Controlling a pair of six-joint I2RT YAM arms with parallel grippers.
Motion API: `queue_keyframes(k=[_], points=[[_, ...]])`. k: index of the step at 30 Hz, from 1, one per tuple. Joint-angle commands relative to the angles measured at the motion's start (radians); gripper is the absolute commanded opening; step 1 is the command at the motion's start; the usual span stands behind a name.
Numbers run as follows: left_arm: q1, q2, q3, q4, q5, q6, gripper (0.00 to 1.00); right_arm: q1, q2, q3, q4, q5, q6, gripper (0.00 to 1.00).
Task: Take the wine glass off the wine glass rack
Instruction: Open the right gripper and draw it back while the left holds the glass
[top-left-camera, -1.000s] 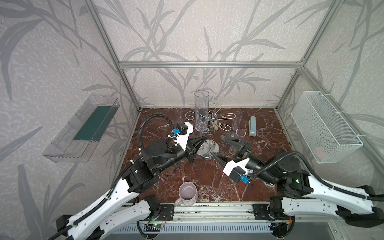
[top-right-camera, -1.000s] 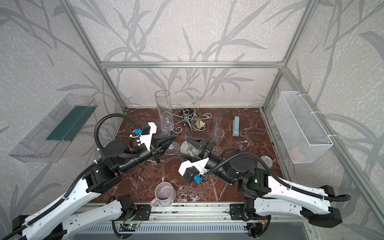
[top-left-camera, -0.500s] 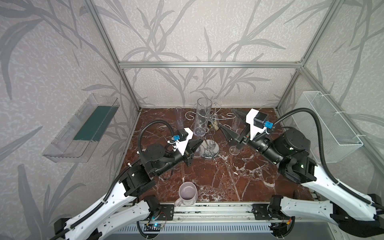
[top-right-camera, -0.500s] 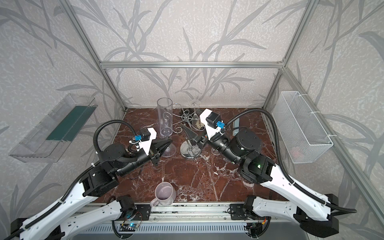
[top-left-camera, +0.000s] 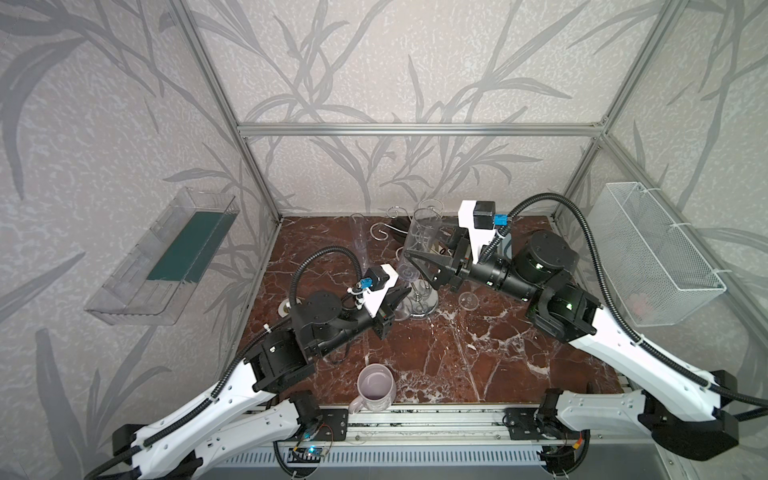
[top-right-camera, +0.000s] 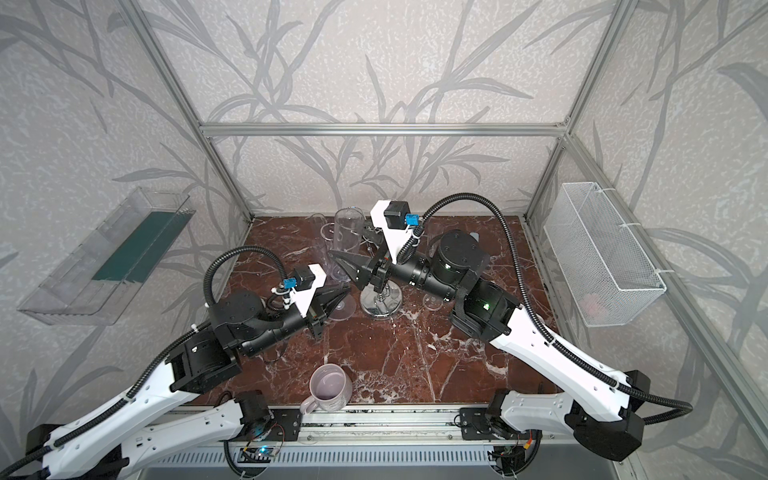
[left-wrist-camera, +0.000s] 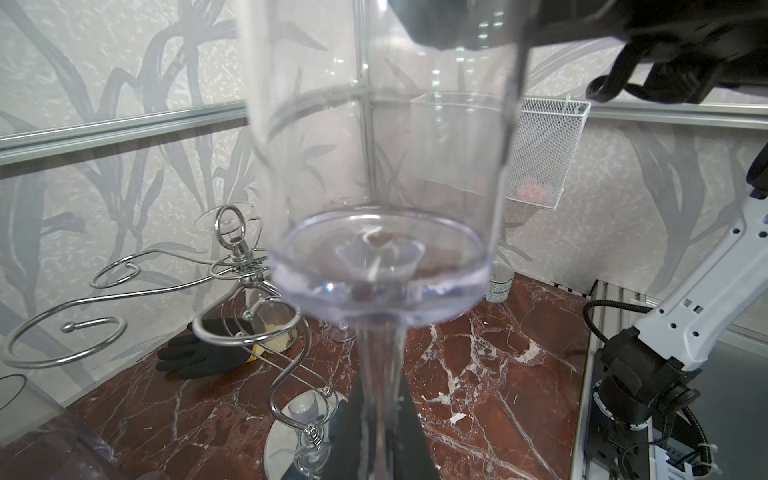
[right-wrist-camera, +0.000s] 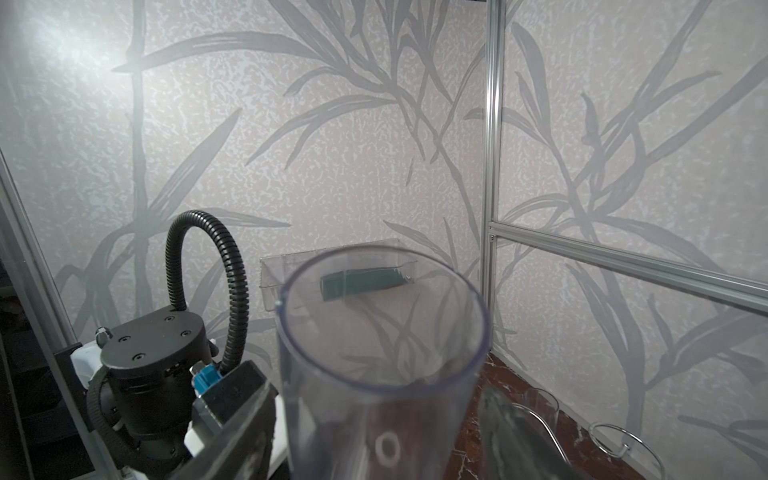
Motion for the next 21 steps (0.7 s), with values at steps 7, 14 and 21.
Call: queue_keyframes(k=[7,14,21], points=[[-0.021,0.007,-0.005,0.010,-0.034,0.043,0.00,-0.008,0.006,0.044,0.013,0.001,0.049,0.69],[-0.030,0.006,-0.006,0.007,-0.045,0.048,0.00,-0.019,0.006,0.029,0.029,-0.001,0.064,0.40],[-0.033,-0.040,-0.054,0.070,-0.067,0.047,0.41,-0.020,-0.007,0.008,0.041,-0.003,0.055,0.32]])
